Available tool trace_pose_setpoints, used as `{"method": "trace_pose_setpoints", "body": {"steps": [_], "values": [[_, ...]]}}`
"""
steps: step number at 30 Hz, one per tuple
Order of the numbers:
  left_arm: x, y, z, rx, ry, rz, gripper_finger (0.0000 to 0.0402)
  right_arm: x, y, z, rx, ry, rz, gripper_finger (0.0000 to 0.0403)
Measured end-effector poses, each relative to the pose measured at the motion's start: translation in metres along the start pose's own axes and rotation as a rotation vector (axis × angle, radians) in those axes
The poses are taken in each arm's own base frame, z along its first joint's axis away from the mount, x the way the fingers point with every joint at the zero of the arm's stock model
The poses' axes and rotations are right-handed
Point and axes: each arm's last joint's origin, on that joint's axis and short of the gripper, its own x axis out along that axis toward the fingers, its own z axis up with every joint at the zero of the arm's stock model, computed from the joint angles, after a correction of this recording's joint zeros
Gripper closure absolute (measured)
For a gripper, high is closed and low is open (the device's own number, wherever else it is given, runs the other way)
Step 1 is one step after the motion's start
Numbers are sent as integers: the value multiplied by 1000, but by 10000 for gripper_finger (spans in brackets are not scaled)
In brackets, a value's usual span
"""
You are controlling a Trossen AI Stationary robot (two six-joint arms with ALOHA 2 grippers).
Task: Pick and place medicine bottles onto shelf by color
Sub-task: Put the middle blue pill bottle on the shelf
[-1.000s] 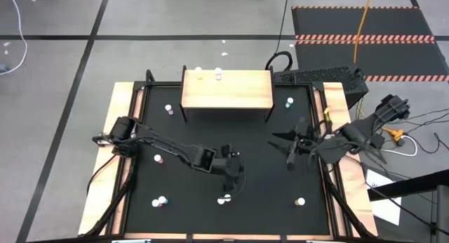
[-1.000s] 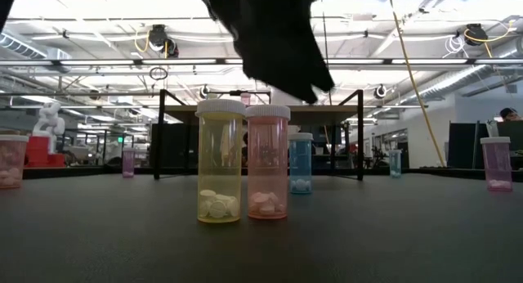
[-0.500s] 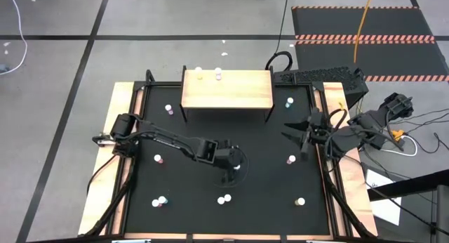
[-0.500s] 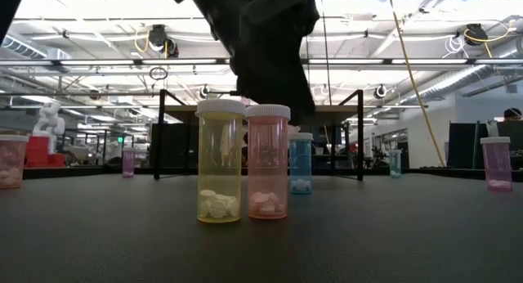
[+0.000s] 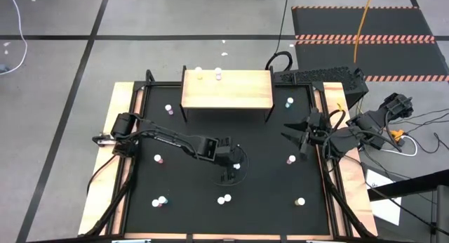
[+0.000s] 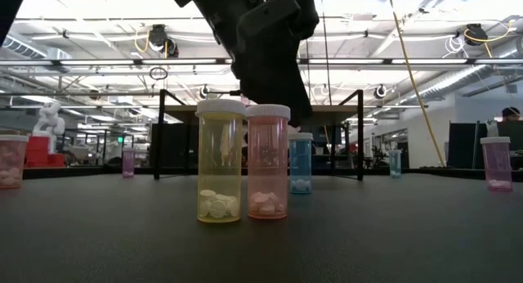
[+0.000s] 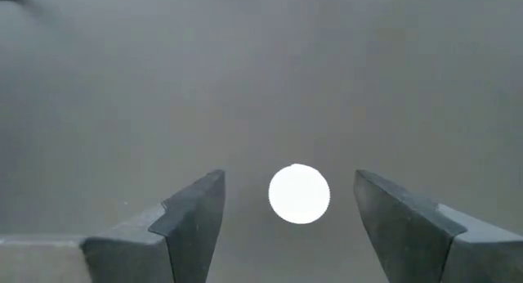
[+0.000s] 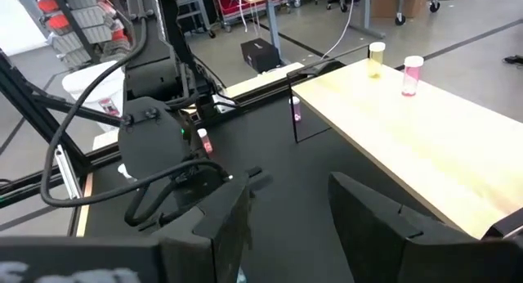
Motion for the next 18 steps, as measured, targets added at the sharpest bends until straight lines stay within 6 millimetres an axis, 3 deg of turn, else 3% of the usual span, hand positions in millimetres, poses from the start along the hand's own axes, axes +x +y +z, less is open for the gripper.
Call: {"method": "trace_pose_setpoints", "body": {"steps": [5,10,18], "values": [[1,0,-1,15,0,-2,131,0,0,0,8,1,-1,239],[9,3,-15,-9,34,6,131,1,1,0,16,0,-3,239],[9,3,-10,-7,-27,-5,131,1,-1,0,22,-5,-14,239]]}}
